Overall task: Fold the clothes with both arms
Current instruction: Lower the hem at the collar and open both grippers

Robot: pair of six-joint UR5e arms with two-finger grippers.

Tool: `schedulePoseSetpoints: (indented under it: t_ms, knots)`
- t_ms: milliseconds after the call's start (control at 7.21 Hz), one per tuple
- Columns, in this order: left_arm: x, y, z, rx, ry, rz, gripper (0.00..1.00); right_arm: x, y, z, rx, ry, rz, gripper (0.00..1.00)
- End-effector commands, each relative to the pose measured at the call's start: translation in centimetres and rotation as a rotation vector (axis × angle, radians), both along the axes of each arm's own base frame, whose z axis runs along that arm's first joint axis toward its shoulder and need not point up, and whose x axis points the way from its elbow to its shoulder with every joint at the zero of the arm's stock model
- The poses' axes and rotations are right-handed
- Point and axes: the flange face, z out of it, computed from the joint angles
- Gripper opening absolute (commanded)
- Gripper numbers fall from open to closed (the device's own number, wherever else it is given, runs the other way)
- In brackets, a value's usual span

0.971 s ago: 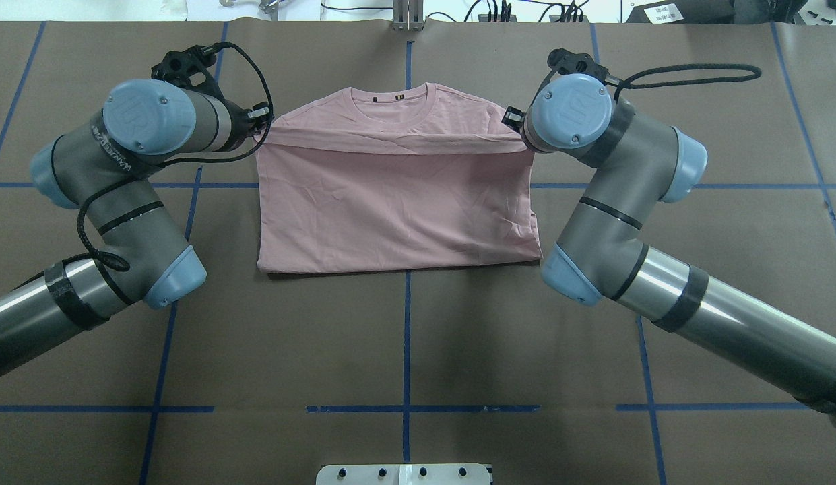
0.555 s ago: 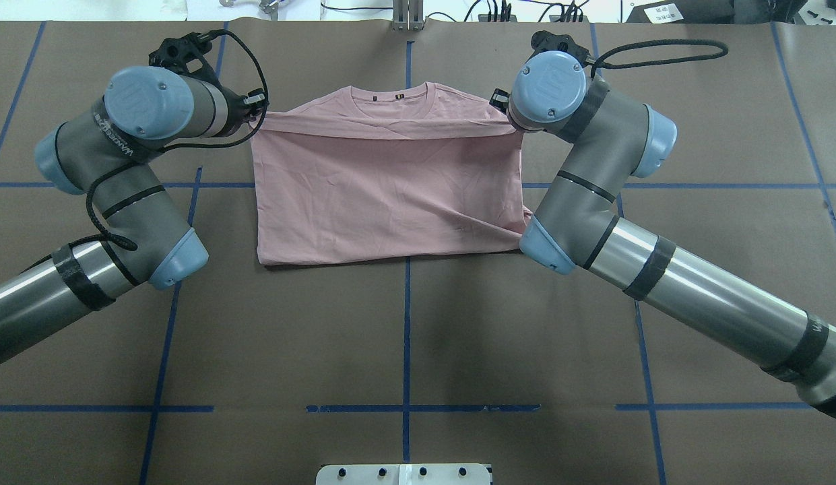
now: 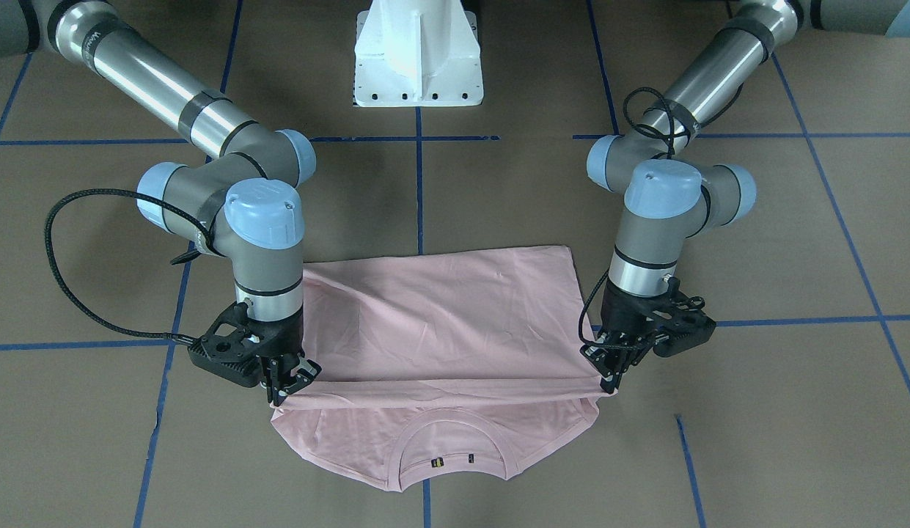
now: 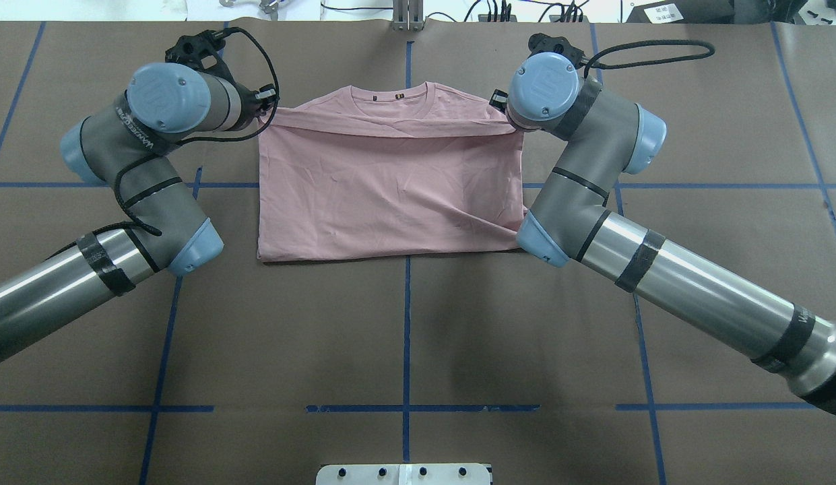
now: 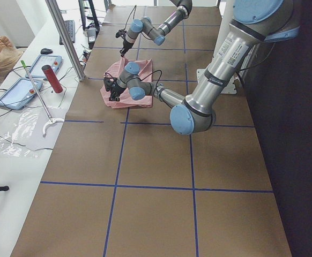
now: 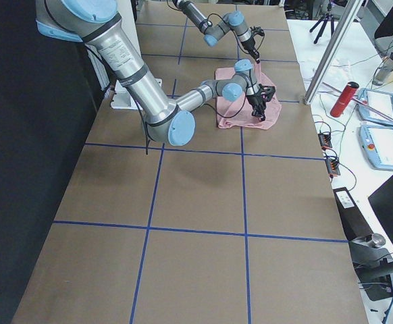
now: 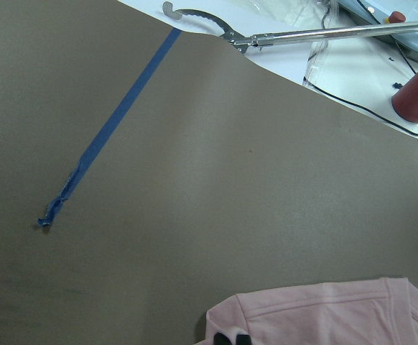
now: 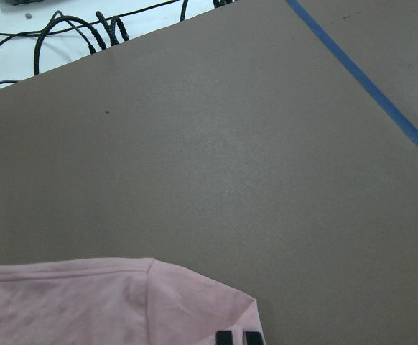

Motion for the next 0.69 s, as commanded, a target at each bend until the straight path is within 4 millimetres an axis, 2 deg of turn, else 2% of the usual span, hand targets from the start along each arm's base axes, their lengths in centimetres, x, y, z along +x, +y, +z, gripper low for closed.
schedulePoseSetpoints:
  t_ms: [0,139,277,416,555]
  knots:
    - [0.1,0.0,0.2,0.011,0.013,0.001,0.26,-0.3,-0.4,-0.6,0.021,-0.017,0.003,0.34]
    - [-0.4,0.3,0.2,0.053,0.056,0.001,0.32,-0.1,-0.5,-0.5,0.023,-0.018,0.004,0.99]
    - [-0.7,0.5,0.5,0.074,0.079,0.002,0.37,0.7,0.2,-2.3,0.059,-0.069,0.000,1.00]
    - [-1.1,0.9,-0.1,0.099,0.120,0.021,0.37,2.9,2.8,-2.1,0.061,-0.136,-0.040,1.00]
    - [-1.1,2.0,-0.2,0.107,0.186,0.087,0.39,4.8,6.5,-4.1,0.084,-0.204,-0.076,1.00]
